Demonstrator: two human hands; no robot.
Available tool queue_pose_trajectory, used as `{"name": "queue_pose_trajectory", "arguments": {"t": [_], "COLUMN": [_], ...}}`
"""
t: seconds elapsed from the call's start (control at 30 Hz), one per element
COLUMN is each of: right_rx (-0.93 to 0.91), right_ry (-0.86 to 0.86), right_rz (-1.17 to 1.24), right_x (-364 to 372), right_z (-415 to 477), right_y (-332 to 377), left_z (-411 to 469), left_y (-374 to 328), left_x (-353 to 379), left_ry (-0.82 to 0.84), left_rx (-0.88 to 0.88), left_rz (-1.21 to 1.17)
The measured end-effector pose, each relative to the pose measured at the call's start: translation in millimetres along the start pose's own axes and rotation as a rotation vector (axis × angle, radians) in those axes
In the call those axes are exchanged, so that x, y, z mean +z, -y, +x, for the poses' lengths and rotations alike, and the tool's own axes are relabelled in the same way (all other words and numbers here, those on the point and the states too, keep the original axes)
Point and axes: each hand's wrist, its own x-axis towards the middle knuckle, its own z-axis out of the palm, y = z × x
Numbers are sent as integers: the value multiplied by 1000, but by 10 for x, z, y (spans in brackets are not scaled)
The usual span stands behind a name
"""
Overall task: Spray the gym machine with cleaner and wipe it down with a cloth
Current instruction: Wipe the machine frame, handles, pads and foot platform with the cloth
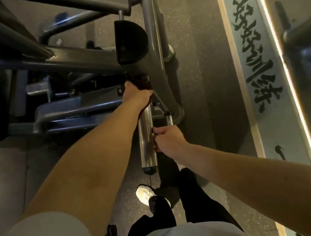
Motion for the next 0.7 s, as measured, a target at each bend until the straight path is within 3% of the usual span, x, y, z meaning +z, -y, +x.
{"name": "queue_pose_trajectory", "arguments": {"t": [0.3,0.43,0.57,0.7], "right_rx": [30,-25,-126,-214], "right_ry": [45,-77,-96,-129], "right_rz": [292,131,-97,-90], "right_x": [-140,-68,69,258], "right_z": [-314,-437,-615,-815], "right_y": [42,60,139,255], "left_z": [-773,-757,-1262,-1392], "left_y": [805,1413,1258,1215], "left_x": [-127,5,-365,-856], "left_ry": [168,244,241,174], "left_rx": [-101,-125,-101,-80], "left_rz": [-68,-63,32,17]}}
